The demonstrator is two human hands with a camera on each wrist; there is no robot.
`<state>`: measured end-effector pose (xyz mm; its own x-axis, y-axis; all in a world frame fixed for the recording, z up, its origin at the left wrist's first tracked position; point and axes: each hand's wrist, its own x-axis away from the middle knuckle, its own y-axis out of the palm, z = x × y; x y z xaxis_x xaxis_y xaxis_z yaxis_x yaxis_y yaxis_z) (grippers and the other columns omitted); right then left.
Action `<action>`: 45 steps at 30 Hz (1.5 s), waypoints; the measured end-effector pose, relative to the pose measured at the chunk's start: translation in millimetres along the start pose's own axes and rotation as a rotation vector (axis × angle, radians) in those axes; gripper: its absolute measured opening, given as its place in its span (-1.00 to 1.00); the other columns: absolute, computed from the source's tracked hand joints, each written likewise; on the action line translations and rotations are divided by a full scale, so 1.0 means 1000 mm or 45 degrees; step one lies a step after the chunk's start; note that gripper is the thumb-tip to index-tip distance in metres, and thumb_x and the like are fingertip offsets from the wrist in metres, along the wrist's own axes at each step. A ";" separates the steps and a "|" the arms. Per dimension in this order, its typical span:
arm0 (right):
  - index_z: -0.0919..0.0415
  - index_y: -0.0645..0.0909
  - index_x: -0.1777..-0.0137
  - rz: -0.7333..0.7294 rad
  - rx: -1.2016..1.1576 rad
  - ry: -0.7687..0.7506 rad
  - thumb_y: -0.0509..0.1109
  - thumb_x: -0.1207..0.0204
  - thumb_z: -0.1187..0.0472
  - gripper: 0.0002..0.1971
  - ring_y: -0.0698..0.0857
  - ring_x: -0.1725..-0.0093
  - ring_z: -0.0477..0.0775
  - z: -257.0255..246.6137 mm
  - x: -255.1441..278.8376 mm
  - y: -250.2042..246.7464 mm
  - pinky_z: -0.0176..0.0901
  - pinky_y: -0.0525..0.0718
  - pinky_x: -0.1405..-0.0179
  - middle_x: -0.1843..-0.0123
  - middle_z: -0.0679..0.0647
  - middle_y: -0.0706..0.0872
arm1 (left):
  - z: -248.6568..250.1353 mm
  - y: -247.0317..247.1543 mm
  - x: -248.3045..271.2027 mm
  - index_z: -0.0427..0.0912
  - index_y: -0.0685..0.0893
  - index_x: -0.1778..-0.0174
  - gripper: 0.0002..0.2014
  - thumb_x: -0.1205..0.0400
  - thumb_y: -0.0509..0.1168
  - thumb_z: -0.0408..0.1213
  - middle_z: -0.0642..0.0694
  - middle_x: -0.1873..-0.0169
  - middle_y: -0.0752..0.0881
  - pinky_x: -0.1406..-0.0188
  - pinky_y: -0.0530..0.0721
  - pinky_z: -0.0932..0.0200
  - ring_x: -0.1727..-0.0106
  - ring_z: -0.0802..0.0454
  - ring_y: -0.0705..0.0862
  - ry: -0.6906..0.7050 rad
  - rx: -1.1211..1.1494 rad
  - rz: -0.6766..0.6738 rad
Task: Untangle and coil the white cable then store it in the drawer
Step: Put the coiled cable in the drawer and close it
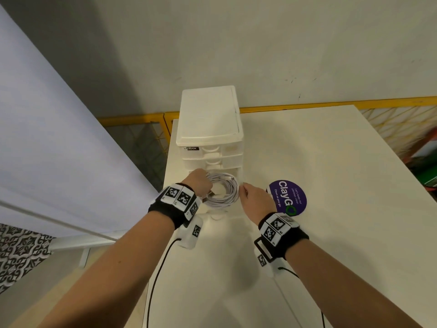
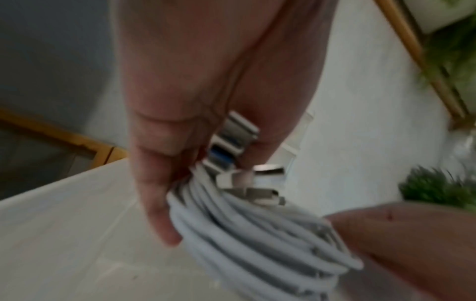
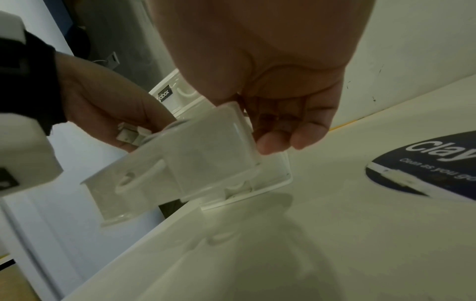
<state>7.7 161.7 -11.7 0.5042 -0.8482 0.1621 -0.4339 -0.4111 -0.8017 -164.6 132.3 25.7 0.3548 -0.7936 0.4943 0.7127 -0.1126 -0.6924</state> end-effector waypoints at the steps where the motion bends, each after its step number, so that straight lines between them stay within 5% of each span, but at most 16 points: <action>1: 0.15 0.35 0.20 0.004 0.006 -0.003 0.00 -0.68 0.05 -0.72 0.64 0.16 0.30 0.000 0.000 0.000 -0.08 0.38 0.28 0.13 0.26 0.73 | -0.002 0.003 0.000 -0.48 0.66 -0.02 -0.78 -0.55 0.18 -0.48 -0.40 0.10 0.73 0.14 0.62 0.03 0.05 -0.30 0.70 0.035 -0.010 0.067; 4: 0.16 0.36 0.20 0.016 0.035 -0.019 -0.01 -0.68 0.04 -0.71 0.65 0.13 0.31 0.001 -0.001 0.001 -0.08 0.38 0.27 0.12 0.26 0.72 | -0.009 0.012 -0.002 -0.48 0.68 -0.03 -0.77 -0.60 0.19 -0.44 -0.44 0.05 0.75 0.06 0.60 0.04 -0.04 -0.34 0.72 0.128 -0.044 0.246; 10: 0.28 0.51 0.03 0.031 0.032 -0.021 -0.02 -0.69 0.05 -0.64 0.67 0.09 0.33 0.001 -0.002 0.003 -0.07 0.39 0.27 0.10 0.28 0.73 | -0.006 0.014 0.005 -0.42 0.65 -0.06 -0.55 -0.66 0.18 -0.02 -0.32 0.03 0.71 -0.08 0.65 -0.03 -0.07 -0.26 0.69 0.143 -0.309 0.396; 13: 0.28 0.51 0.05 0.043 0.037 -0.010 -0.02 -0.69 0.05 -0.64 0.66 0.10 0.32 0.001 -0.001 0.005 -0.07 0.39 0.26 0.09 0.27 0.72 | -0.009 0.026 0.002 -0.32 0.60 -0.16 -0.34 -0.53 0.17 0.27 -0.24 -0.03 0.70 -0.10 0.67 -0.06 -0.07 -0.19 0.69 0.169 -0.451 0.335; 15: 0.28 0.50 0.06 0.049 0.042 -0.001 -0.02 -0.69 0.06 -0.65 0.66 0.08 0.32 0.000 -0.001 0.006 -0.07 0.39 0.25 0.06 0.26 0.71 | -0.012 0.041 0.003 -0.25 0.45 -0.38 -0.15 -0.42 0.16 0.41 -0.25 -0.24 0.60 -0.23 0.62 -0.06 -0.25 -0.21 0.62 0.184 -0.509 0.290; 18: 0.29 0.49 -0.19 0.040 0.105 0.019 -0.02 -0.69 0.08 -0.64 0.63 -0.07 0.29 -0.002 -0.002 0.006 0.00 0.51 0.11 -0.14 0.27 0.61 | -0.008 0.054 0.009 -0.38 0.14 -0.57 -0.01 -0.48 0.13 0.39 -0.41 -0.52 0.25 -0.47 0.40 -0.11 -0.51 -0.32 0.34 0.155 -0.666 0.297; 21: 0.23 0.24 -0.53 0.183 0.111 -0.136 0.06 -0.67 0.17 -0.56 0.47 -0.36 0.25 0.000 0.000 0.004 0.09 0.55 -0.27 -0.42 0.24 0.43 | -0.004 0.047 0.009 -0.36 0.16 -0.58 -0.02 -0.47 0.23 0.33 -0.39 -0.52 0.25 -0.51 0.33 -0.08 -0.52 -0.30 0.29 0.139 -0.603 0.245; 24: 0.17 0.23 -0.56 0.275 0.142 -0.559 0.02 -0.63 0.10 -0.50 0.27 -0.58 0.20 0.000 -0.001 0.003 0.10 0.29 -0.57 -0.60 0.21 0.29 | 0.001 0.029 0.017 -0.16 0.34 -0.54 -0.23 -0.48 0.34 0.16 -0.26 -0.49 0.38 -0.53 0.29 -0.06 -0.50 -0.23 0.31 0.282 -0.423 0.126; 27: 0.17 0.12 -0.61 -0.027 0.334 -0.699 -0.23 -0.54 -0.31 -0.24 -0.01 -0.67 0.08 0.004 0.000 0.003 0.13 -0.04 -0.65 -0.69 0.14 0.04 | 0.001 0.004 0.029 -0.19 0.52 -0.41 -0.46 -0.51 0.34 -0.12 -0.20 -0.34 0.57 -0.43 0.46 -0.05 -0.41 -0.22 0.49 0.317 -0.287 0.039; 31: 0.14 -0.12 -0.63 -0.237 0.713 -0.632 -0.23 -0.22 -0.60 0.10 -0.24 -0.66 0.00 0.010 -0.003 0.001 0.25 -0.31 -0.62 -0.69 0.09 -0.23 | 0.000 -0.035 0.042 -0.25 0.64 -0.27 -0.68 -0.64 0.15 -0.36 -0.18 -0.25 0.68 -0.19 0.52 0.15 -0.26 -0.12 0.63 0.242 -0.135 0.496; 33: 0.14 -0.20 -0.63 -0.246 0.880 -0.631 -0.08 -0.31 -0.55 0.05 -0.27 -0.66 0.03 0.008 -0.003 -0.001 0.31 -0.32 -0.60 -0.69 0.12 -0.27 | 0.006 -0.053 0.049 -0.27 0.60 -0.26 -0.70 -0.64 0.21 -0.28 -0.25 -0.17 0.69 -0.09 0.58 0.09 -0.15 -0.16 0.65 0.322 0.012 0.869; 35: 0.15 -0.23 -0.62 -0.233 0.977 -0.639 -0.01 -0.45 -0.43 -0.07 -0.25 -0.67 0.09 0.005 -0.001 -0.002 0.34 -0.28 -0.60 -0.68 0.17 -0.27 | 0.015 -0.067 0.050 -0.26 0.45 -0.39 -0.52 -0.61 0.30 -0.12 -0.29 -0.27 0.55 -0.22 0.55 -0.02 -0.26 -0.22 0.56 0.407 0.126 1.064; 38: 0.15 -0.16 -0.63 -0.222 0.978 -0.640 0.02 -0.49 -0.38 -0.12 -0.20 -0.67 0.11 0.003 0.001 -0.004 0.35 -0.22 -0.60 -0.69 0.19 -0.23 | 0.026 -0.076 0.038 -0.08 0.17 -0.62 -0.29 -0.61 0.24 0.10 -0.26 -0.59 0.21 -0.53 0.29 -0.11 -0.60 -0.20 0.22 0.382 0.100 0.745; 41: 0.13 -0.07 -0.63 -0.220 0.912 -0.630 0.06 -0.49 -0.37 -0.14 -0.16 -0.68 0.08 0.001 0.003 -0.005 0.34 -0.23 -0.61 -0.70 0.16 -0.19 | 0.029 -0.070 0.023 -0.01 0.09 -0.66 -0.36 -0.68 0.07 0.12 -0.20 -0.68 -0.08 -0.64 -0.03 -0.12 -0.69 -0.20 -0.14 0.339 -0.120 0.444; 45: 0.12 -0.04 -0.62 -0.253 0.949 -0.612 0.06 -0.47 -0.38 -0.14 -0.14 -0.68 0.07 -0.002 0.001 -0.008 0.32 -0.25 -0.61 -0.70 0.15 -0.17 | 0.027 -0.059 0.017 -0.10 0.09 -0.65 -0.46 -0.75 -0.06 -0.02 -0.27 -0.67 -0.09 -0.63 -0.14 -0.13 -0.66 -0.31 -0.24 0.365 -0.264 0.460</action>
<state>10.1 163.8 -3.6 0.8479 -0.4851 0.2137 0.2055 -0.0709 -0.9761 -184.5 141.3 89.0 0.3557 -0.9327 0.0599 0.4295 0.1062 -0.8968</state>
